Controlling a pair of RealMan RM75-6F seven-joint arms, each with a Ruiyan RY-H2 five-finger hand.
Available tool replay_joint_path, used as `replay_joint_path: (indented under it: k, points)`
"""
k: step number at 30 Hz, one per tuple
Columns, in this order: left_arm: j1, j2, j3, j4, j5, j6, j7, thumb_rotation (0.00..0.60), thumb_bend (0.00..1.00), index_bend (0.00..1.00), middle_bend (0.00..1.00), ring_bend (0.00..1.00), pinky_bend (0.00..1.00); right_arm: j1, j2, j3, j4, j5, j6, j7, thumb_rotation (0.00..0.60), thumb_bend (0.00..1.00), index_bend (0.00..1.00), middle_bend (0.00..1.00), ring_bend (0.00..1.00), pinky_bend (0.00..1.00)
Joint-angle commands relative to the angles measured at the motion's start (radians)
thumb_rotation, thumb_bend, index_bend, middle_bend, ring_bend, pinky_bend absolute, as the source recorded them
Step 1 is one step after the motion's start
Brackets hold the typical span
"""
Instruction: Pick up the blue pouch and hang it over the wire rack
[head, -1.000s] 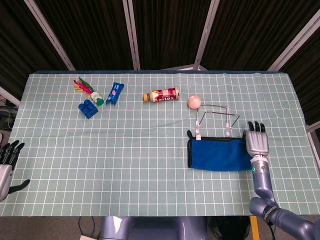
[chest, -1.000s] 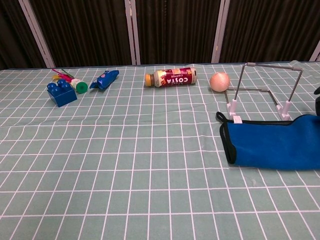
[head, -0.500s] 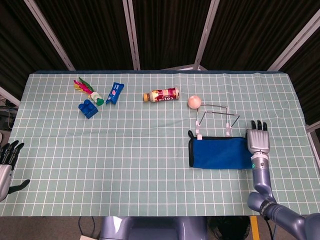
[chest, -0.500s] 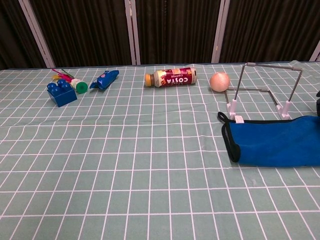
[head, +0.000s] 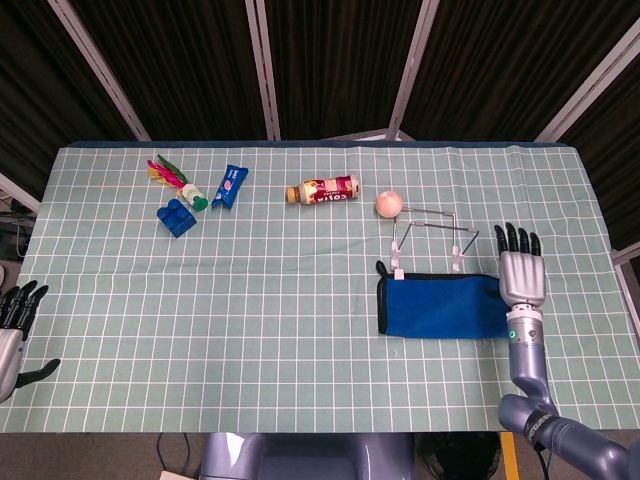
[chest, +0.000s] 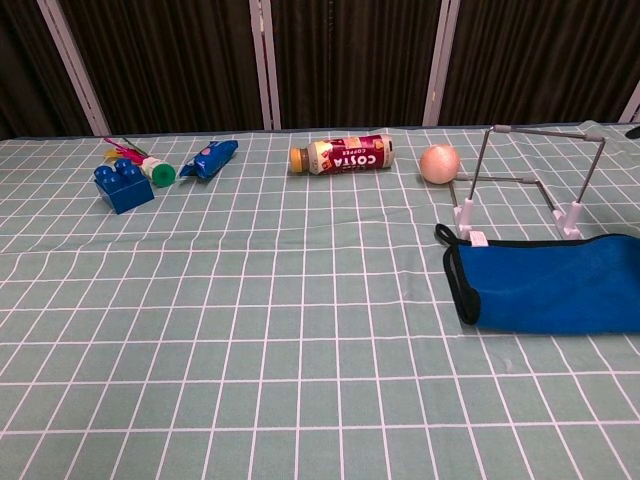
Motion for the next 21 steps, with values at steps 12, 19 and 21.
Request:
replay_joint_path:
  k: [12, 19, 21]
  points:
    - [-0.007, 0.001, -0.004, 0.020, -0.013, -0.019, -0.022, 0.600, 0.00, 0.00, 0.00, 0.00, 0.00, 0.086, 0.262, -0.162, -0.348, -0.441, -0.115, 0.029, 0.600, 0.07, 0.16, 0.00, 0.00, 0.00]
    - [-0.015, -0.005, -0.013, 0.025, -0.041, -0.036, -0.010, 0.600, 0.00, 0.00, 0.00, 0.00, 0.00, 0.185, 0.183, -0.168, -0.233, -0.525, -0.189, -0.057, 0.600, 0.08, 0.23, 0.00, 0.00, 0.00]
    - [-0.017, -0.007, -0.016, 0.028, -0.050, -0.041, -0.008, 0.600, 0.00, 0.00, 0.00, 0.00, 0.00, 0.205, 0.168, -0.171, -0.211, -0.532, -0.216, -0.057, 0.600, 0.08, 0.24, 0.00, 0.00, 0.00]
